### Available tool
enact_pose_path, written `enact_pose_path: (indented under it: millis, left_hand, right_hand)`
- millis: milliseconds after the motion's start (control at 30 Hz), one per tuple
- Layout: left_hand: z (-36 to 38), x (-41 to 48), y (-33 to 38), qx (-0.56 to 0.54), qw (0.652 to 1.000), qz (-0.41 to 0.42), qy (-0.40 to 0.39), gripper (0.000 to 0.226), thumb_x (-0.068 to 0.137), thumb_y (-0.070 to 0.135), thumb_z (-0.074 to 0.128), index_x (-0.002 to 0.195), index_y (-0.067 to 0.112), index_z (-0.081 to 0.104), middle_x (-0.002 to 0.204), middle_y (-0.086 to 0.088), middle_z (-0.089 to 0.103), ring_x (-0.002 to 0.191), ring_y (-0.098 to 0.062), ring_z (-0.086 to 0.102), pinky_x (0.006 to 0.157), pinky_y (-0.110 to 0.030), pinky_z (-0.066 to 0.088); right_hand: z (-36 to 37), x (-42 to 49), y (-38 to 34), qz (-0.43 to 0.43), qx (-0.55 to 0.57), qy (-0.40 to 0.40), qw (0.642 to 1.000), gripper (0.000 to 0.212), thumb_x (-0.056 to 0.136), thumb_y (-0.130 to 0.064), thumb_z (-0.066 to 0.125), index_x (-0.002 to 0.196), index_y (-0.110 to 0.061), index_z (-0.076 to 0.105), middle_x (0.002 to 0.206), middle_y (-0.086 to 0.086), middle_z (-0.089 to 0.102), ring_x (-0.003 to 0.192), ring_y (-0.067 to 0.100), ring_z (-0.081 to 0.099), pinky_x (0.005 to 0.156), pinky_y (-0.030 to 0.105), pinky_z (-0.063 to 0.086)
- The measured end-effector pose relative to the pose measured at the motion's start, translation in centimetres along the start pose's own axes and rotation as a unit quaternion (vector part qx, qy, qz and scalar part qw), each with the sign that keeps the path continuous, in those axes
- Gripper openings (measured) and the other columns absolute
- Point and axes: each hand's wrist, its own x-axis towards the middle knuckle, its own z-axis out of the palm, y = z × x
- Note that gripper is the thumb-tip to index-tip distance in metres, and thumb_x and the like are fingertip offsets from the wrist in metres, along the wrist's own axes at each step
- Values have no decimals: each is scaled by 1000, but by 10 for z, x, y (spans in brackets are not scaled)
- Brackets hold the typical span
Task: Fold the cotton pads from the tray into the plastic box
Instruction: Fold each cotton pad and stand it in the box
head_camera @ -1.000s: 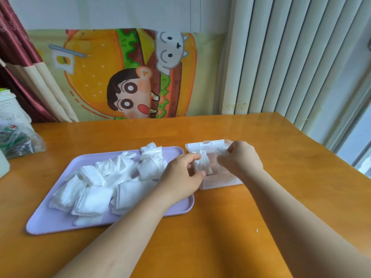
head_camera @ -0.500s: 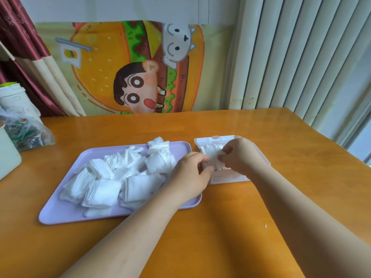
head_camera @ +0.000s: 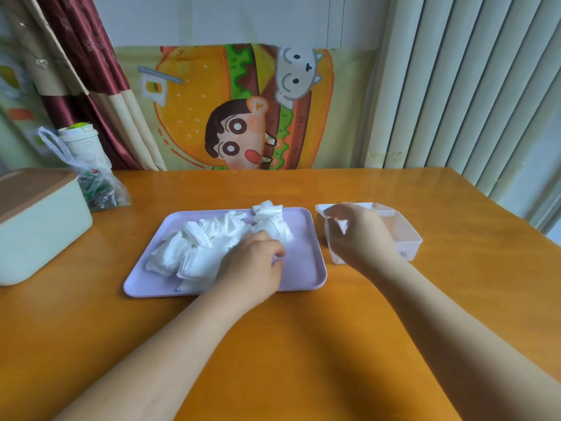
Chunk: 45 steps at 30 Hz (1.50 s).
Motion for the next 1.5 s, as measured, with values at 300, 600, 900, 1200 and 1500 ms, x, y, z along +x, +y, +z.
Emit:
enact_pose_path:
  millis: [300,600,900,1200,1500]
  left_hand:
    - [-1,-24,-44,-11,998,-28,-59,29,99,17,61,125,22,72,126,11,57,120,-17,50,105,-34,44]
    - [4,-3,-40,-90,993,-80,10,22,95,25,68,117,28,70,111,17,55,103,-10,58,91,-31,51]
    - [28,8,-23,-261,959,-100,-40,54,84,22,85,133,34,64,119,19,55,109,3,56,96,-23,51]
    - [30,6,-23,-248,961,-118,-27,39,84,36,82,117,43,63,118,24,53,91,-5,62,86,-32,56]
    - [18,0,-16,-419,891,-140,101,20,84,23,82,95,31,67,95,11,72,84,-14,66,76,-31,53]
  right_hand:
    - [61,-51,0,-61,52,-203,976,38,104,-19,54,140,-22,67,148,-7,63,139,14,55,112,25,43]
    - [80,-55,23,-85,41,-57,994,28,95,-11,61,115,-18,78,112,-5,76,109,18,66,91,26,51]
    - [78,-48,34,-2,138,-7,990,16,95,-13,68,105,-20,79,92,-17,66,81,-2,61,70,8,40]
    - [81,-47,38,-30,94,-16,995,19,95,-18,71,110,-22,81,106,-11,61,108,13,55,91,22,42]
    - [73,-51,31,-29,180,40,982,13,96,-25,73,108,-23,79,109,-16,67,101,1,63,77,11,43]
